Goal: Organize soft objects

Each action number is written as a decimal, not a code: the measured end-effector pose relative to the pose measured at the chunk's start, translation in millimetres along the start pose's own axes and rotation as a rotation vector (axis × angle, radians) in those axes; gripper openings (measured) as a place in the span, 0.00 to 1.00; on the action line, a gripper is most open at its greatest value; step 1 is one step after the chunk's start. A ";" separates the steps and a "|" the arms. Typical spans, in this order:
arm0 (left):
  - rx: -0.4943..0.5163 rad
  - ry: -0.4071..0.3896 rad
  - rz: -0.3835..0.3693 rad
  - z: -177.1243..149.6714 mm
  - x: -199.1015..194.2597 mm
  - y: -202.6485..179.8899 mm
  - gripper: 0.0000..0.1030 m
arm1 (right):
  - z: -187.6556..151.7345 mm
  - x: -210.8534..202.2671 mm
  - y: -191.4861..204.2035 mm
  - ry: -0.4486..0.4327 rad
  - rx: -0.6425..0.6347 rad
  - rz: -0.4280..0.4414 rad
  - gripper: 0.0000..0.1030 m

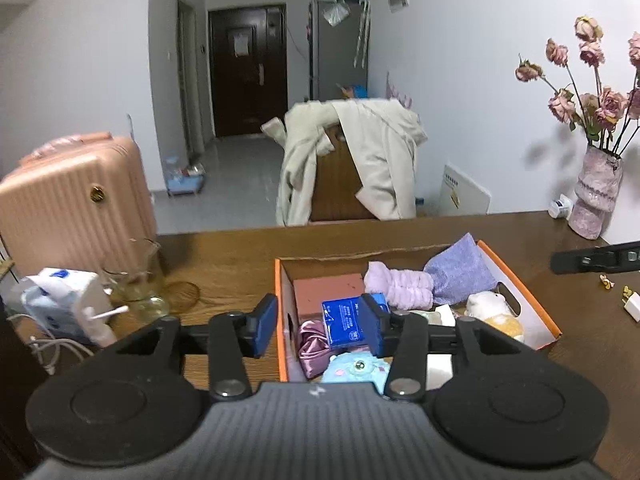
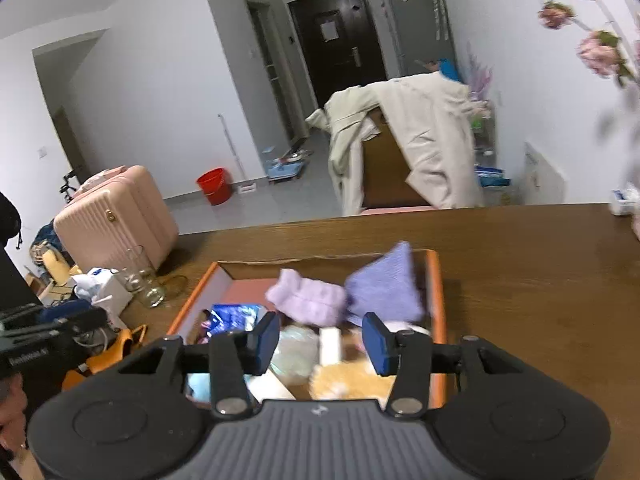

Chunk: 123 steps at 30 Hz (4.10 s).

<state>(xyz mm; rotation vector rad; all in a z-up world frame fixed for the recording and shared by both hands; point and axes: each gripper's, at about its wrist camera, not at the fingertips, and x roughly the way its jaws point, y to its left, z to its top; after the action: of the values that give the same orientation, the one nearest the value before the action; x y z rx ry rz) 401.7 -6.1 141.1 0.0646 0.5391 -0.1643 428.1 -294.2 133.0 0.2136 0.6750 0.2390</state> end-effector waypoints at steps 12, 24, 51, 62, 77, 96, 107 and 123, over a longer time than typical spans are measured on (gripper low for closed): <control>0.001 -0.125 0.004 -29.1 -65.6 -22.5 0.64 | -48.0 -70.3 19.0 -0.143 -0.114 -0.053 0.55; 0.010 -0.241 0.053 -130.5 -130.9 -38.1 0.80 | -151.3 -118.2 34.1 -0.305 -0.121 -0.063 0.71; -0.024 -0.303 0.053 -292.0 -266.1 -57.4 0.96 | -359.2 -225.8 118.4 -0.386 -0.260 -0.014 0.86; -0.034 -0.303 0.058 -290.2 -264.4 -54.3 0.96 | -356.6 -222.5 109.1 -0.387 -0.219 -0.019 0.86; -0.040 -0.305 0.057 -289.7 -265.7 -53.0 0.96 | -358.7 -220.3 110.5 -0.393 -0.221 -0.016 0.88; -0.034 -0.317 0.057 -291.0 -267.1 -55.5 1.00 | -361.0 -221.2 112.2 -0.406 -0.211 -0.016 0.89; -0.021 -0.333 0.055 -292.8 -271.5 -58.5 1.00 | -361.9 -220.9 113.4 -0.411 -0.213 -0.016 0.90; -0.044 -0.360 0.063 -292.5 -273.2 -59.1 1.00 | -362.9 -221.7 112.9 -0.419 -0.207 -0.021 0.92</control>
<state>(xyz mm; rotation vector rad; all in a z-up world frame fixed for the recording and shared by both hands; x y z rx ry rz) 12.7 4.1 30.4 0.0083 0.1811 -0.0994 12.3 -207.6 18.3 0.0534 0.2346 0.2330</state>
